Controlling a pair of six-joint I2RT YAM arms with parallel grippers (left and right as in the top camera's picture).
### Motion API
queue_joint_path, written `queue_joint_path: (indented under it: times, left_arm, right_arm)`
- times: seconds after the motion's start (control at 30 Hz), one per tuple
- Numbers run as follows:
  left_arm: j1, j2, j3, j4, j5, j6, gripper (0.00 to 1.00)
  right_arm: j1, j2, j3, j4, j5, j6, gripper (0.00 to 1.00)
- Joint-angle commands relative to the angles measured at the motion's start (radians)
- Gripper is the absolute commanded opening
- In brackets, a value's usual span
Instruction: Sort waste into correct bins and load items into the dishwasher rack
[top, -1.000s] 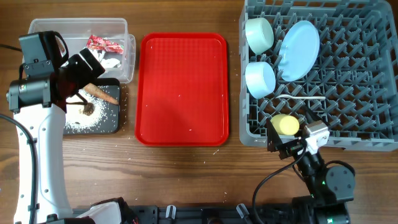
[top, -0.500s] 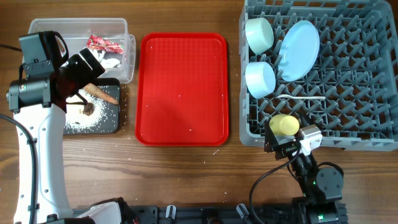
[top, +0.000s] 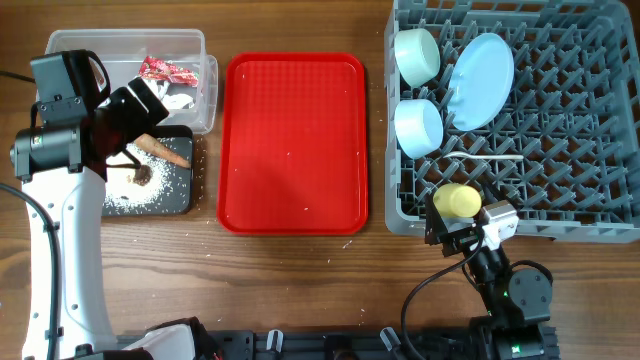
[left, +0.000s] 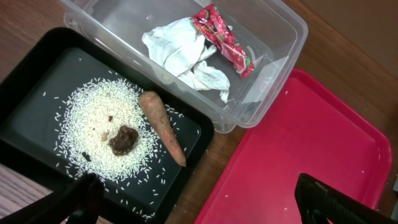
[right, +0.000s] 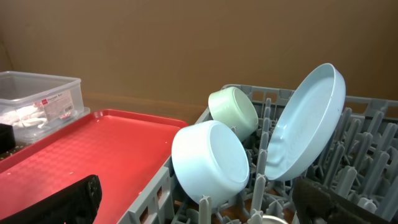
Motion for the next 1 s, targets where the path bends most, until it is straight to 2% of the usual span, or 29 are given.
queue_joint_path:
  times: [0.0, 0.07, 0.1, 0.2, 0.27, 0.4, 0.47, 0.53, 0.6, 0.8, 0.97]
  left_arm:
    - [0.007, -0.019, 0.006, 0.000, -0.076, 0.013, 1.00]
    - [0.015, -0.072, -0.019, 0.008, -0.072, 0.013, 1.00]
    - [0.015, -0.116, -0.058, 0.069, -0.055, 0.013, 1.00]
    - [-0.002, -0.316, -0.319, 0.434, 0.108, 0.169, 1.00]
    - [-0.014, -0.478, -0.532, 0.649, 0.159, 0.227, 1.00]
    - [-0.043, -0.769, -0.877, 0.832, 0.154, 0.226, 1.00]
    - [-0.052, -0.890, -1.000, 0.874, 0.144, 0.225, 1.00]
    - [-0.056, -1.081, -1.159, 0.892, 0.140, 0.225, 1.00]
    - [-0.060, -1.192, -1.241, 0.891, 0.137, 0.225, 1.00]
    - [-0.074, -1.326, -1.356, 0.892, 0.124, 0.226, 1.00]
    - [-0.079, -1.389, -1.367, 0.855, 0.107, 0.226, 1.00]
  right_arm:
    - [-0.003, -0.012, -0.001, 0.004, -0.011, 0.008, 1.00]
    - [-0.003, -0.012, -0.001, 0.004, -0.011, 0.009, 1.00]
    - [-0.003, -0.012, -0.001, 0.004, -0.011, 0.008, 1.00]
    - [-0.003, -0.012, -0.001, 0.004, -0.011, 0.008, 1.00]
    - [-0.003, -0.012, -0.001, 0.004, -0.011, 0.008, 1.00]
    - [-0.003, -0.012, -0.001, 0.004, -0.011, 0.008, 1.00]
    - [-0.003, -0.012, -0.001, 0.004, -0.011, 0.008, 1.00]
    - [-0.003, -0.012, -0.001, 0.004, -0.011, 0.008, 1.00]
    - [-0.003, -0.012, -0.001, 0.004, -0.011, 0.008, 1.00]
    - [-0.003, -0.012, -0.001, 0.004, -0.011, 0.008, 1.00]
    - [-0.003, -0.012, -0.001, 0.004, -0.011, 0.008, 1.00]
